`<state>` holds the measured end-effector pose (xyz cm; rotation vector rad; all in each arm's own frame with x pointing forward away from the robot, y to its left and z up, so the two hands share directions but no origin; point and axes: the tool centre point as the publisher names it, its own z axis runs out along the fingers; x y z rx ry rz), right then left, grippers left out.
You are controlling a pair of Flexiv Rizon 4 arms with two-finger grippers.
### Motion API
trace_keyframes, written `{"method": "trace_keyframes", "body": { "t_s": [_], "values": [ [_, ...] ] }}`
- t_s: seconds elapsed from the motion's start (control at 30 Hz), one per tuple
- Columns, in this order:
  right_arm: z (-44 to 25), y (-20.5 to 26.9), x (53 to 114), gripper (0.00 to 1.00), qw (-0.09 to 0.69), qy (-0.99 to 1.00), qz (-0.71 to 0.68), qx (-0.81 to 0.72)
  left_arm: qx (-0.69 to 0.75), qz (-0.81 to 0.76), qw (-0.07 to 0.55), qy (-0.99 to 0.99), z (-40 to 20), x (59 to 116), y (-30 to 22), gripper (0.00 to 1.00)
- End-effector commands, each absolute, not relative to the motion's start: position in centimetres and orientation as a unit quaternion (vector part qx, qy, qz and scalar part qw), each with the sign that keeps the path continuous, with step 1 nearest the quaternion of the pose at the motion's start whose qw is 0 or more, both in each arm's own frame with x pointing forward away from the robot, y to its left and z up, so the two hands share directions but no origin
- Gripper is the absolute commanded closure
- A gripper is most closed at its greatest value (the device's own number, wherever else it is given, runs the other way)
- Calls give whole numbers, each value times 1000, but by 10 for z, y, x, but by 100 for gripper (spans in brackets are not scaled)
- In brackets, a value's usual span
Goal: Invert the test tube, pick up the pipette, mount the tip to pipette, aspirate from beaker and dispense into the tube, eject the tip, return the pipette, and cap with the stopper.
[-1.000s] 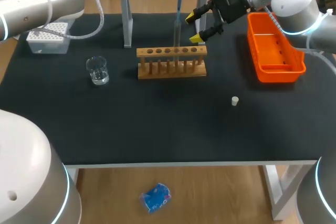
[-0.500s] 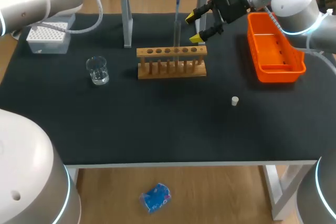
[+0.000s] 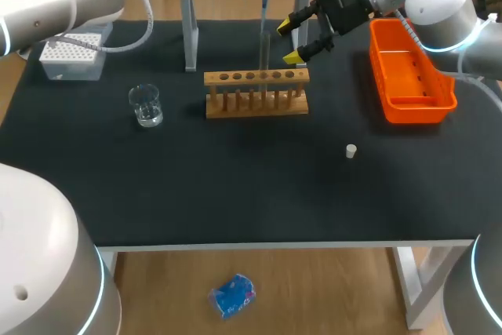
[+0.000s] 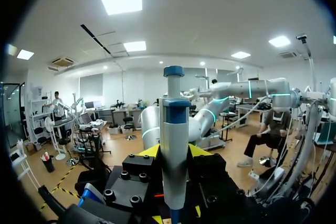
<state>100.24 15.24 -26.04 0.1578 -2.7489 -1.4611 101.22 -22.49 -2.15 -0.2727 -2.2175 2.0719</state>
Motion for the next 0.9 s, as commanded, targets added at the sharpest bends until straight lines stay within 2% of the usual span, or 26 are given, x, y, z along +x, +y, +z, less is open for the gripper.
{"method": "trace_keyframes", "body": {
  "t_s": [0.03, 0.9],
  "values": [
    [-260, 152, 1003, 0, 13, -882, -468, 51, -89, 681, 52, -725, -25, 1015, -225, 100],
    [-260, 152, 1003, 0, 13, -882, -468, 51, -69, 692, 72, -715, -35, 1014, -232, 100]
  ]
}}
